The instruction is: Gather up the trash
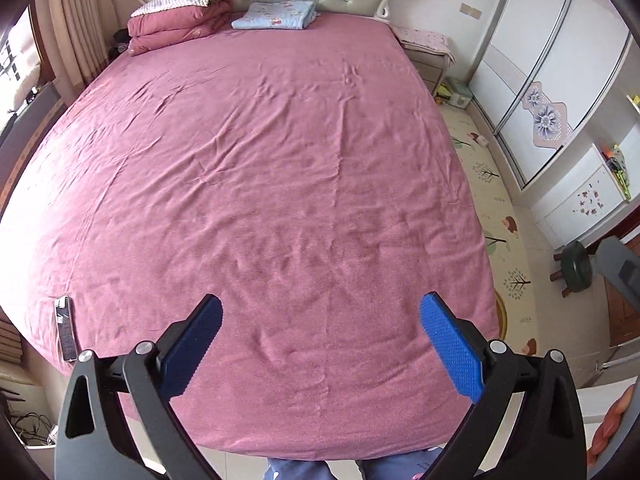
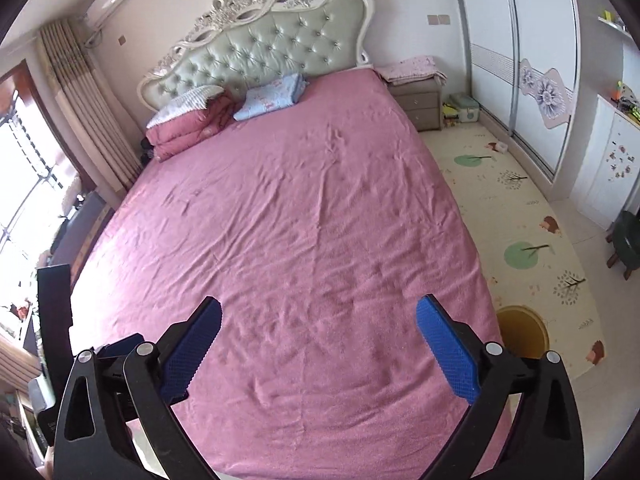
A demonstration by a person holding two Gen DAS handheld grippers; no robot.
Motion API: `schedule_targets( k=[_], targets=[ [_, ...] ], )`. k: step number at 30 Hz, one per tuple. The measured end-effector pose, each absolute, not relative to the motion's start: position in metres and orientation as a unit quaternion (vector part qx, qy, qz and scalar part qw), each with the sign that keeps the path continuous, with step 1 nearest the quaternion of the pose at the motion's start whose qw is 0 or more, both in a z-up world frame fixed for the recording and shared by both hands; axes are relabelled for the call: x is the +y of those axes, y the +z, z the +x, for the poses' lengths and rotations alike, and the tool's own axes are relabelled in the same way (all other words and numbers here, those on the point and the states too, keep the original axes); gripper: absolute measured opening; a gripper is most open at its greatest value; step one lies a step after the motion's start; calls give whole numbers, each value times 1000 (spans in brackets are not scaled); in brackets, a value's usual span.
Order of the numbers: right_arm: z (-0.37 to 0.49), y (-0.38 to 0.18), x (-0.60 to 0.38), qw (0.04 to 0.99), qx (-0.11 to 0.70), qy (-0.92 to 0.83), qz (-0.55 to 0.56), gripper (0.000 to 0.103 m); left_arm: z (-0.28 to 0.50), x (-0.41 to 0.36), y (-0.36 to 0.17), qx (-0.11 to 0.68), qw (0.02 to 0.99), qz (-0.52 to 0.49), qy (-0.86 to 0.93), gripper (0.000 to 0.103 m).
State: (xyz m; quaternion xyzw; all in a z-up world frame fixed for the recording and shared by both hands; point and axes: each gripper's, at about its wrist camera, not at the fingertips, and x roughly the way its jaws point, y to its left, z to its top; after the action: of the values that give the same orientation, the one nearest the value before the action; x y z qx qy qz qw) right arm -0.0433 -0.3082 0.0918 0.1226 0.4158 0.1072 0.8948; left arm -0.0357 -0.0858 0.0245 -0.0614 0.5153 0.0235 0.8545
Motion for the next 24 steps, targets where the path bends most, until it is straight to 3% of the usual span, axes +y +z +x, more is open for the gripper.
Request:
schedule_targets(
  k=[24],
  targets=[
    [-53,96,-293,898,409,122,105,94,-52,-63,51,472,875,-101,29,99]
  ],
)
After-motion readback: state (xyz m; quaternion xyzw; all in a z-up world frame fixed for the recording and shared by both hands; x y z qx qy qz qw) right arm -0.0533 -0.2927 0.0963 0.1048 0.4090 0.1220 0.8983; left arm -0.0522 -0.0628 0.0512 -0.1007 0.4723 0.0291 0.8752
